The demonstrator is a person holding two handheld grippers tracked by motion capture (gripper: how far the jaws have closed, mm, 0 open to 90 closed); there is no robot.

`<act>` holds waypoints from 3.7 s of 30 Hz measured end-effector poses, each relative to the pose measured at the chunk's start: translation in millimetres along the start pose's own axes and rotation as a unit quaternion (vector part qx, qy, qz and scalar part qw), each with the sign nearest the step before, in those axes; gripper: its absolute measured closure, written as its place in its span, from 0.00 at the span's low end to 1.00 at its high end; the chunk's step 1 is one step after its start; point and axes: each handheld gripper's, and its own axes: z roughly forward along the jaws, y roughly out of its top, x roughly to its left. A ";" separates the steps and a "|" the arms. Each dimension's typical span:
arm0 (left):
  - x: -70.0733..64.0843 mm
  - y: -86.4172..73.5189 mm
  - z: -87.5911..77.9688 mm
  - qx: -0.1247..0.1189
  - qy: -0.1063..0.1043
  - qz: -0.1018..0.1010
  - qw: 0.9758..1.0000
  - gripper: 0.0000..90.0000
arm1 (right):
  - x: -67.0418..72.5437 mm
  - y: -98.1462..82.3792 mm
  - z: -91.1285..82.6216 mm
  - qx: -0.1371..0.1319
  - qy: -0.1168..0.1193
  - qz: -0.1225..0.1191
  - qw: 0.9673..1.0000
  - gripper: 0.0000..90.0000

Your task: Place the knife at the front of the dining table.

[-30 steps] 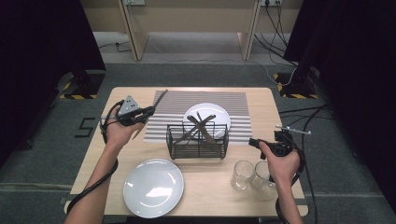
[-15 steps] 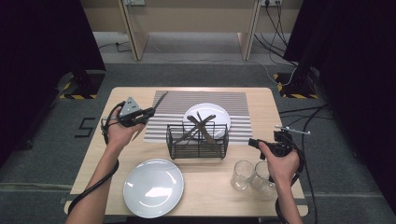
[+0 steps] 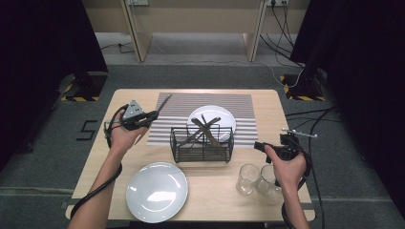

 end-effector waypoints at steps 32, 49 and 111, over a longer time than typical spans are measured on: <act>5.4 -10.8 17.1 0.024 0.005 -0.005 1.000 0.92 | -0.8 0.1 0.7 0.001 0.000 0.002 1.000 0.62; 6.7 -19.3 29.7 0.048 0.002 -0.008 0.999 0.92 | -1.6 0.3 0.2 -0.001 0.001 0.002 1.000 0.62; 5.8 -51.6 58.7 0.113 -0.009 -0.021 0.993 0.92 | -2.6 0.5 -0.2 -0.002 0.004 0.004 1.000 0.63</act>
